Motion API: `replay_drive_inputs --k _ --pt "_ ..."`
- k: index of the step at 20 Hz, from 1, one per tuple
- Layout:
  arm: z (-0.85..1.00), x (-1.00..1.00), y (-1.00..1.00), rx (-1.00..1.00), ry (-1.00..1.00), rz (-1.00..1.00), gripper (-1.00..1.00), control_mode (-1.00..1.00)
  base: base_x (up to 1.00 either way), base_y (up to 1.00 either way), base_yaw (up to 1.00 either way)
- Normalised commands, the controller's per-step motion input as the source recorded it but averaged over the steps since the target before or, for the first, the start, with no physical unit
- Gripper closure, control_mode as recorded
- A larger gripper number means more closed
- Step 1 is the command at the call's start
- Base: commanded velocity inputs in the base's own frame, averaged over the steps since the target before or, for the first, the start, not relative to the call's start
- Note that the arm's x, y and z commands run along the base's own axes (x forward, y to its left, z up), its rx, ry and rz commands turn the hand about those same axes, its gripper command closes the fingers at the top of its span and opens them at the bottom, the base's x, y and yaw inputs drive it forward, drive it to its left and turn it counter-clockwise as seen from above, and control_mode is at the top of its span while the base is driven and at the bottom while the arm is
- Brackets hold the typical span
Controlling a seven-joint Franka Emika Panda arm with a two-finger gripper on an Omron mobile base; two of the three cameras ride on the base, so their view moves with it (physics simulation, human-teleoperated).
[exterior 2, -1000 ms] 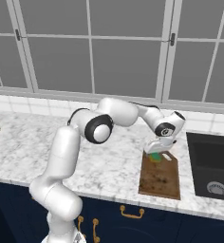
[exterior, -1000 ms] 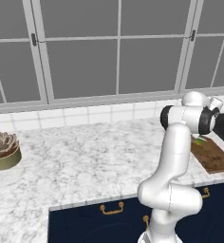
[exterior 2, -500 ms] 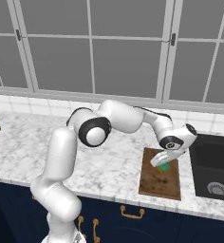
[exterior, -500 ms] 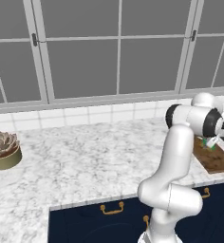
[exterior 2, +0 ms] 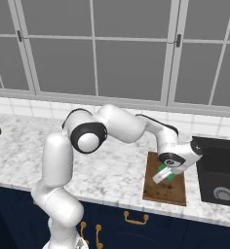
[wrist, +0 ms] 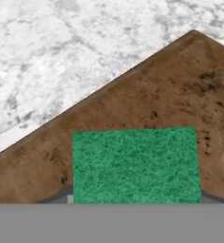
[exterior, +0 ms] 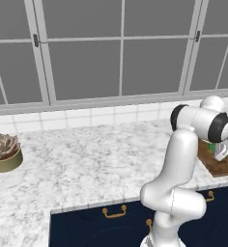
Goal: Pick up the sponge from the counter and clean the cutting board by briefly scrubbing or pressing down on the cutting board. Once finished, release the sponge.
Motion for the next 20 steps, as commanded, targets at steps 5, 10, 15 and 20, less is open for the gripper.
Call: replay_drive_inputs --k 5,10,15,20 --pt "-0.15 -0.72 -0.62 0.05 0.03 0.47 1.0 -1.0 0.0 0.0 0.0" --pt "0.01 -0.39 -0.48 -0.11 0.13 0.76 1.0 -1.0 0.0 0.0 0.0" --pt "0.01 -0.9 -0.13 -0.18 -0.02 0.58 1.0 -1.0 0.0 0.0 0.0" --pt "0.0 -1.0 -0.02 -0.03 -0.22 0.29 1.0 -1.0 0.0 0.0 0.0"
